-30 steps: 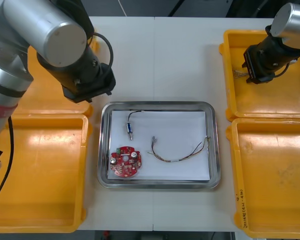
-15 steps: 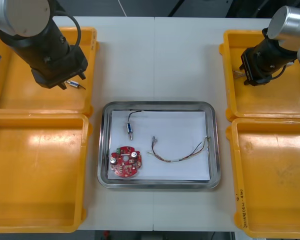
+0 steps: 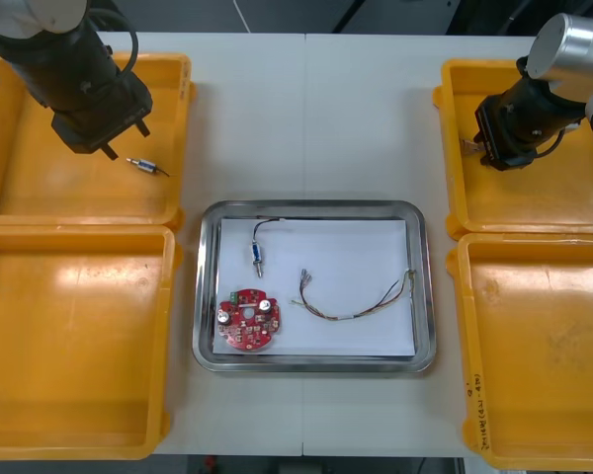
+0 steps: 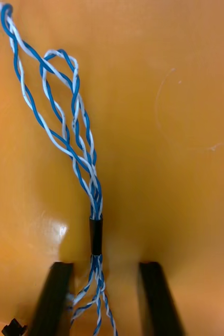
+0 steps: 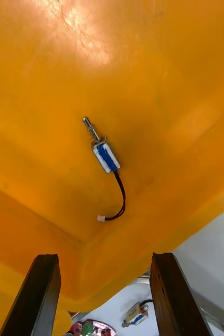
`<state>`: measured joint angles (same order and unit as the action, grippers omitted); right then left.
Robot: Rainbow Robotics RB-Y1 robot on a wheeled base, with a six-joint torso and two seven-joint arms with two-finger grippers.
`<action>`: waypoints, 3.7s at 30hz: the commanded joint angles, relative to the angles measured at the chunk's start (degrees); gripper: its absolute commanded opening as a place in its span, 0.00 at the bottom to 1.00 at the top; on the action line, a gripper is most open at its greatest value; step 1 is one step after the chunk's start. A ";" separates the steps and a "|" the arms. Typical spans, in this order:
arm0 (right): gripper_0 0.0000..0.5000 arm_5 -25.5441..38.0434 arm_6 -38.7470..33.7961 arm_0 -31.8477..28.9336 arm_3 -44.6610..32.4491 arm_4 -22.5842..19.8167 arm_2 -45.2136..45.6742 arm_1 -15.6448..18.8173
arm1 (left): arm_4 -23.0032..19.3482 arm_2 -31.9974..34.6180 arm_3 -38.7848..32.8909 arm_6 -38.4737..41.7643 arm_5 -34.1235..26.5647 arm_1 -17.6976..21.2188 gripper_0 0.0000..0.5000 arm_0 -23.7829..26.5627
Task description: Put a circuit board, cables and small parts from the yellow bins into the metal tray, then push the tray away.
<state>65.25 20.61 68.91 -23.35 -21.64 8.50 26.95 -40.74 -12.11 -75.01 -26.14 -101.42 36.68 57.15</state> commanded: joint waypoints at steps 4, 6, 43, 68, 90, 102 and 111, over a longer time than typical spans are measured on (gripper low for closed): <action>0.00 -1.70 -2.86 -2.29 0.06 0.28 -0.24 -1.37 | 0.31 1.91 7.25 4.34 4.91 1.73 1.00 5.25; 0.00 -1.70 -2.86 -2.38 0.06 0.28 -0.33 -1.37 | 0.31 1.91 9.53 4.34 6.41 1.47 1.00 5.69; 0.00 37.41 4.52 -2.47 -30.79 2.57 3.19 5.84 | 1.19 -4.94 27.73 4.43 22.32 -5.83 1.00 7.36; 0.00 44.75 31.15 -20.75 -70.60 -11.76 5.12 10.58 | 0.22 -6.61 30.01 4.08 26.36 -6.53 0.00 6.13; 0.00 44.75 64.38 -27.78 -90.82 -35.23 -4.63 22.27 | 0.22 -2.13 26.50 2.58 22.32 -4.24 0.00 6.13; 0.00 43.12 76.33 -27.34 -100.40 -34.87 -20.37 21.83 | 0.84 3.14 16.65 2.06 11.07 -1.52 0.00 6.13; 0.00 37.58 81.60 -25.76 -100.13 -28.02 -30.38 15.33 | 1.01 3.67 8.39 2.14 3.24 -0.73 0.00 6.13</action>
<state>104.54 99.00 41.15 -122.54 -52.21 -18.14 44.97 -40.06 -9.79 -63.27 -25.66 -95.85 33.60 61.32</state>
